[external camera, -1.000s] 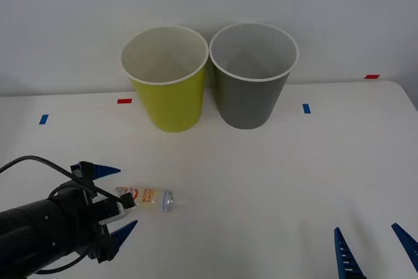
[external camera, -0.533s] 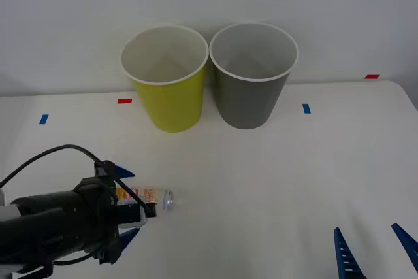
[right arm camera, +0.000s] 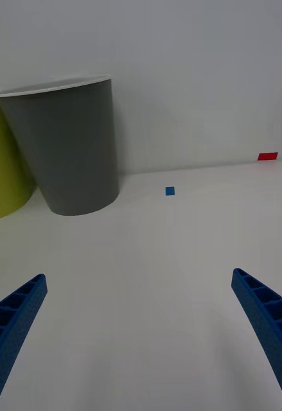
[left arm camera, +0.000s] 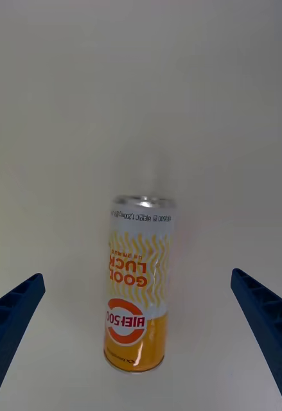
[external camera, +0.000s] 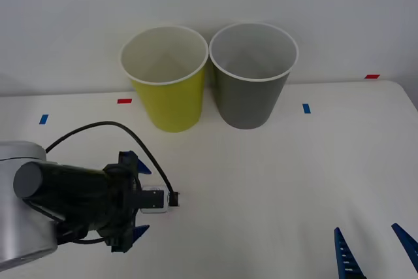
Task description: Put cans in the gray bin and PET bottles in the light green bin.
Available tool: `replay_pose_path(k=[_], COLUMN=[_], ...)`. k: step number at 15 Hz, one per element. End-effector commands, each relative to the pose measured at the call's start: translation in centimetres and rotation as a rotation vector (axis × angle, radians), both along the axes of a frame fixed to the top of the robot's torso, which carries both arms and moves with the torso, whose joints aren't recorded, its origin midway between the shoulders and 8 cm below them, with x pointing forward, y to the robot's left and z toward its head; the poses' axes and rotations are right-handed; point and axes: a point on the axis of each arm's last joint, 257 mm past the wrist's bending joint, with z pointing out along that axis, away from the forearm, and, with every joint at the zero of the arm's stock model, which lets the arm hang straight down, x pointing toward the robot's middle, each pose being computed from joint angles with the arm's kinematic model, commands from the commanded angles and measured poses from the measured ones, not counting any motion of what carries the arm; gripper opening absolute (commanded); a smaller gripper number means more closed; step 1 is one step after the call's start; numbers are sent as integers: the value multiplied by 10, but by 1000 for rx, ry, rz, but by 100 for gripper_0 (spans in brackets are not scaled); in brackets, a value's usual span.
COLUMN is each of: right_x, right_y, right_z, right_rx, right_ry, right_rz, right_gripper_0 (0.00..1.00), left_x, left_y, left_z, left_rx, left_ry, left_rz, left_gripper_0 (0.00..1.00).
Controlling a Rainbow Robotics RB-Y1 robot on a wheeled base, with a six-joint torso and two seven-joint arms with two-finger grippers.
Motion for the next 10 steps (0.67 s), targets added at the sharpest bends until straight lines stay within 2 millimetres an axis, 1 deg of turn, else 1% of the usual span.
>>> replay_pose_path(k=[1,4,7,10], right_x=[0,0,0,0], right_y=[0,0,0,0], right_z=[0,0,0,0], right_rx=[0,0,0,0], right_ry=[0,0,0,0], right_rz=[0,0,0,0], right_gripper_0=[100,100,100,100], left_x=[2,6,18,17], left_y=[-7,-10,-9,-11], left_z=[-8,-12,-24,-29], left_rx=[22,55,60,85], left_ry=[44,66,90,115], left_rz=[-47,-39,-18,-21], left_gripper_0=[100,100,100,100])
